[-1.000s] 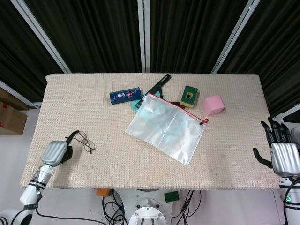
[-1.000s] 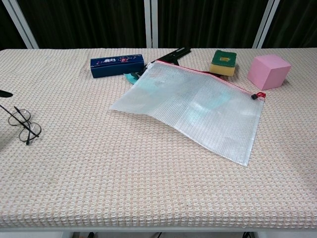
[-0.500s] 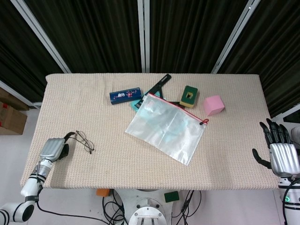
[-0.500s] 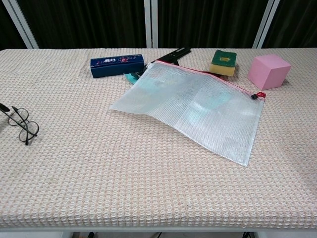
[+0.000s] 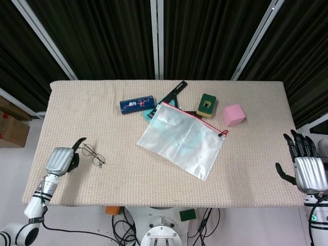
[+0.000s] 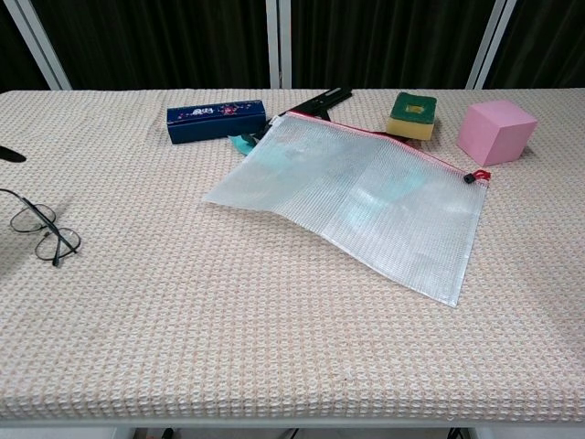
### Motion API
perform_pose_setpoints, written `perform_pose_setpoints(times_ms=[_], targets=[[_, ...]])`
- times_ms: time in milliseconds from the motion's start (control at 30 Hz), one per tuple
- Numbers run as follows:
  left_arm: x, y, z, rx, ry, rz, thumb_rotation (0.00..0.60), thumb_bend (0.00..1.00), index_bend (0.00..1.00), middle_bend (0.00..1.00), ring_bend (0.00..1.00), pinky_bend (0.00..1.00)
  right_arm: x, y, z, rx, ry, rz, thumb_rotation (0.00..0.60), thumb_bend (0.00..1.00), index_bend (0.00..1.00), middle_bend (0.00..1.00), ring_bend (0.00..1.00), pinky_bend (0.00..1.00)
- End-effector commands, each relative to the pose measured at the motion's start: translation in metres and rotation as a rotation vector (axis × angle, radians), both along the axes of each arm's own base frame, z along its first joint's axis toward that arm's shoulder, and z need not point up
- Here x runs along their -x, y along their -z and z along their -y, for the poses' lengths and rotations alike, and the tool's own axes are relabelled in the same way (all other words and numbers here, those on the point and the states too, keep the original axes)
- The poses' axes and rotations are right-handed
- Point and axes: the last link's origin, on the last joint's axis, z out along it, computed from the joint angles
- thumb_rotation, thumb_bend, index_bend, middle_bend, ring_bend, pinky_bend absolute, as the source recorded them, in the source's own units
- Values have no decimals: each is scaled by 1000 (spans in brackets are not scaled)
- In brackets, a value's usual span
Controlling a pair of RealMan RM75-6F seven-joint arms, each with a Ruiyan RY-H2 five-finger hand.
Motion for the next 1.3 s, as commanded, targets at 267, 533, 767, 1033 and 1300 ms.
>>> perform_pose_setpoints(times_ms=[267, 533, 767, 1033, 1300], targets=[[17, -21, 32, -43, 93, -179, 600, 726, 99, 925, 905, 952, -1, 0, 1, -4, -3, -1, 600, 367, 0, 0, 0, 0], [18, -10, 30, -6, 81, -173, 600, 726, 95, 926, 905, 952, -4, 0, 0, -5, -9, -7, 600, 368, 0, 0, 0, 0], [23, -3, 29, 26, 30, -184, 600, 726, 94, 926, 905, 952, -3, 0, 0, -4, 1, -13, 600, 367, 0, 0, 0, 0], [25, 0, 31, 38, 8, -191, 600, 726, 94, 926, 905, 952, -1, 4, 0, -14, 6, -11, 600, 367, 0, 0, 0, 0], [25, 7, 31, 57, 0, -182, 600, 726, 94, 926, 905, 952, 0, 4, 0, -14, 6, -10, 600, 368, 0, 0, 0, 0]])
